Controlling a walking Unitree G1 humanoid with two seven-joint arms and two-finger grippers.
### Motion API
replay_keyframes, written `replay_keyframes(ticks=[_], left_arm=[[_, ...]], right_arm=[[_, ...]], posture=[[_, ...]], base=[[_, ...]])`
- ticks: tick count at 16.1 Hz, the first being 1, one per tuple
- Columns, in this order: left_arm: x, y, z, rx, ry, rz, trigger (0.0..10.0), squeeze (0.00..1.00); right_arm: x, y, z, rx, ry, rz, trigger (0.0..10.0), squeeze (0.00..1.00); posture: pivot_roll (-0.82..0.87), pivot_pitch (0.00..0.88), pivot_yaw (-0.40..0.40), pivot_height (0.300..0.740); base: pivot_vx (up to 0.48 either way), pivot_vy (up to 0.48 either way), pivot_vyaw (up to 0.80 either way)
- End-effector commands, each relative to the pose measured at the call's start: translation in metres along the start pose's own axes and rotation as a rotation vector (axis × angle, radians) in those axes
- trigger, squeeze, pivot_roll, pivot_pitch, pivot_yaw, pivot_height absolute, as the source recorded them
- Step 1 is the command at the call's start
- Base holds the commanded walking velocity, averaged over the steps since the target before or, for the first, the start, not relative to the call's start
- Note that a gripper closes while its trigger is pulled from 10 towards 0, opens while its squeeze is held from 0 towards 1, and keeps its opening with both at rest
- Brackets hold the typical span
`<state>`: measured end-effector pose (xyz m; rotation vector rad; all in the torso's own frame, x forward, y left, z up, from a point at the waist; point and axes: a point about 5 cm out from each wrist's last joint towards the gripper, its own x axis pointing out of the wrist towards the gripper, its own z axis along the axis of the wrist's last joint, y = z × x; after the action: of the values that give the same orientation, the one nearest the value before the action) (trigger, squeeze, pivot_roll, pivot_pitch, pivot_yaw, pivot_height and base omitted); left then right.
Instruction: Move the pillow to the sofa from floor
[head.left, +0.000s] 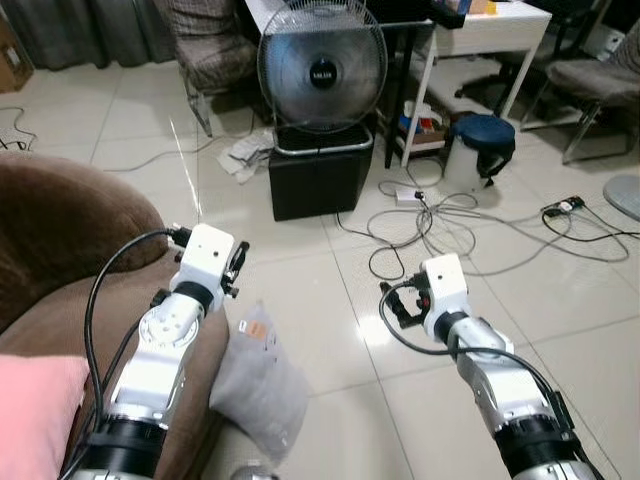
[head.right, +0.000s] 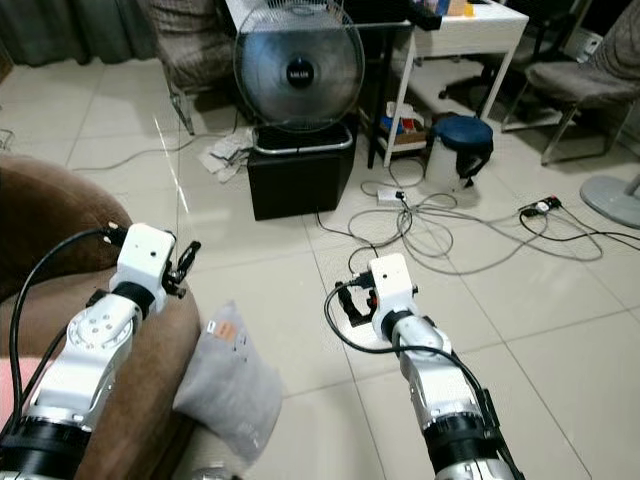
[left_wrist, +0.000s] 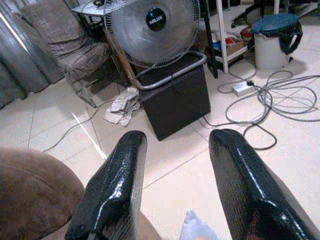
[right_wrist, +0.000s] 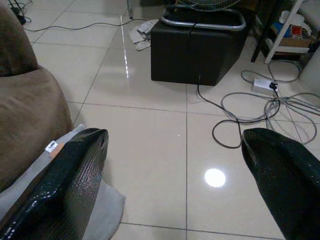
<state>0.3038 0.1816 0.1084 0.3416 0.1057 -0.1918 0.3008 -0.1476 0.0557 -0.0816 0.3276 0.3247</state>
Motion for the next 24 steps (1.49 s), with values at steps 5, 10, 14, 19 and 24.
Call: replay_keyframes(ticks=[5,10,14,19,24], left_arm=[[0.0018,0.0000,0.0031,0.019,-0.022,-0.016,10.0,0.00],[0.0007,0.0008,0.0050,0.009,-0.039,-0.020,10.0,0.00],[0.0003,-0.0010,0.0074,0.004,-0.060,-0.049,10.0,0.00],[-0.0013,0.0001,0.0057,-0.003,-0.059,-0.050,10.0,0.00],[-0.0033,0.0030,0.0011,0.003,-0.045,-0.035,10.0,0.00]], right_arm=[[-0.0004,-0.0016,-0.0005,0.005,-0.009,-0.009,10.0,0.00],[-0.0025,-0.0022,-0.0013,0.008,-0.014,-0.016,10.0,0.00],[-0.0019,-0.0007,-0.0004,0.007,-0.017,-0.017,10.0,0.00],[-0.0016,-0.0004,-0.0019,0.023,-0.006,-0.018,10.0,0.00],[0.0009,-0.0009,0.0000,0.002,-0.006,-0.014,10.0,0.00]], posture=[[0.16,0.000,0.007,0.626],[0.16,0.000,0.006,0.606],[0.16,0.000,0.008,0.606],[0.16,0.000,0.005,0.606],[0.17,0.000,0.005,0.606]], base=[[0.000,0.000,0.00],[0.000,0.000,0.00],[0.061,0.000,0.00],[0.305,0.000,-0.28],[0.341,0.000,-0.15]])
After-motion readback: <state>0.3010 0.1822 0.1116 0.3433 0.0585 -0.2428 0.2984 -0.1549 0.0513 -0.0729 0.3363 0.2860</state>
